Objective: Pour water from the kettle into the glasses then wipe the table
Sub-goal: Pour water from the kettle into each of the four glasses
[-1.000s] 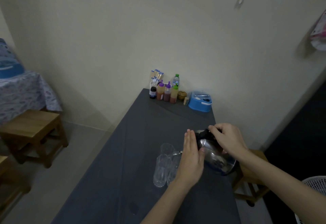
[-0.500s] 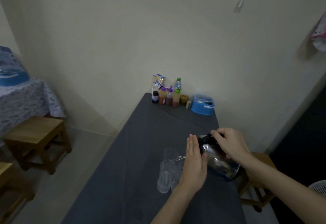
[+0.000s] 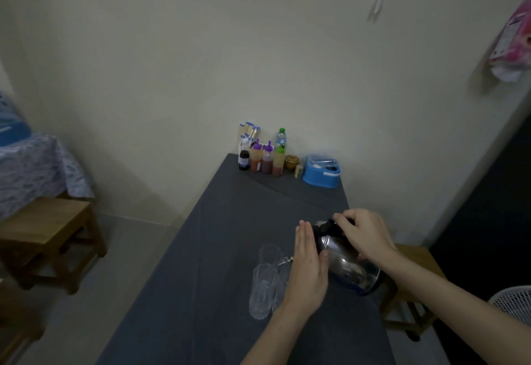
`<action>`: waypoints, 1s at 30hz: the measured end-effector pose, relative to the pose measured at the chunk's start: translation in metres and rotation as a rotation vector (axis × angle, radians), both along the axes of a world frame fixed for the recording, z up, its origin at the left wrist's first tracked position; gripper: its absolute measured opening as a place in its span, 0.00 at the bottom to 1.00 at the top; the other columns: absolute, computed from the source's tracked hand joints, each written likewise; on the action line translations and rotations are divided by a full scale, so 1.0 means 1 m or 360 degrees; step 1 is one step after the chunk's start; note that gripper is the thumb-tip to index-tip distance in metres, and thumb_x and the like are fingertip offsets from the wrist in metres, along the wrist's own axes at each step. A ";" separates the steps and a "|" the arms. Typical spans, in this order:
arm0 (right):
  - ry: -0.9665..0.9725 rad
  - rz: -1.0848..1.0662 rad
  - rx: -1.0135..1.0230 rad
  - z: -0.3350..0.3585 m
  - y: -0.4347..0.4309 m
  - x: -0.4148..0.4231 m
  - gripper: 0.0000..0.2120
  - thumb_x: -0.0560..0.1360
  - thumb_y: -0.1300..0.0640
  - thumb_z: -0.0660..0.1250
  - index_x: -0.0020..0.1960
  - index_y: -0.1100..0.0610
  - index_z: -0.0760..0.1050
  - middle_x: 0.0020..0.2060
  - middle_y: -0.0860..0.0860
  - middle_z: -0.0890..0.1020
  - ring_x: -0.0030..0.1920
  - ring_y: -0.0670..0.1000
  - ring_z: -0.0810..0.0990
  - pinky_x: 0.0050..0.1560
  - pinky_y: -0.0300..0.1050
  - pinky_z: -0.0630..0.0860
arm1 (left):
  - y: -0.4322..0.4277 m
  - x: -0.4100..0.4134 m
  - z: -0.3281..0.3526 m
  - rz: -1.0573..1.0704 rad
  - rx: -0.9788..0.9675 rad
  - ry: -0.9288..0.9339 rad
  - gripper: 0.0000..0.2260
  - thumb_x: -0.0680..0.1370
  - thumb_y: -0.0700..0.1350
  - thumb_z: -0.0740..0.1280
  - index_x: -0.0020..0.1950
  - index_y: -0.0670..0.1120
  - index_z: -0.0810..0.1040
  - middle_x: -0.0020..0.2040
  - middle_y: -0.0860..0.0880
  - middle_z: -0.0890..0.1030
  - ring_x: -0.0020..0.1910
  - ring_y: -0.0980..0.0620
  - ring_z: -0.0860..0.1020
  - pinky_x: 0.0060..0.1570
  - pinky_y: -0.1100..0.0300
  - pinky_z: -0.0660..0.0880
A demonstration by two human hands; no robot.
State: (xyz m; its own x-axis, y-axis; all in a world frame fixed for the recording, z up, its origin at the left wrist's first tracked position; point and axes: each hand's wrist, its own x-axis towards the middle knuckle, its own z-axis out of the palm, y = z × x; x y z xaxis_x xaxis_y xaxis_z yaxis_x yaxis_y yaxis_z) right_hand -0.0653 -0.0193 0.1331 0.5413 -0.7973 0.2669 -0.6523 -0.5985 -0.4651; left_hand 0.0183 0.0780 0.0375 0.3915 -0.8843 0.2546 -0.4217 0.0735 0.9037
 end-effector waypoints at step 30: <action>-0.0732 -0.0547 0.0445 -0.057 -0.041 -0.045 0.13 0.78 0.54 0.65 0.36 0.53 0.82 0.31 0.50 0.83 0.37 0.51 0.81 0.38 0.46 0.74 | -0.055 -0.008 0.006 -0.0209 0.0133 -0.0776 0.24 0.77 0.58 0.34 0.60 0.64 0.15 0.77 0.50 0.43 0.76 0.54 0.40 0.73 0.57 0.34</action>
State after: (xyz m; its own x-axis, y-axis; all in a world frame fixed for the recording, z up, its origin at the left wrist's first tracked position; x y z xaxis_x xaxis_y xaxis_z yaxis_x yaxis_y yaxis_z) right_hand -0.1107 -0.0602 0.0760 0.1220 -0.9783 0.1677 -0.4819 -0.2061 -0.8517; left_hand 0.0098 0.0225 0.0431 0.1290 -0.9433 0.3060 -0.7879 0.0899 0.6092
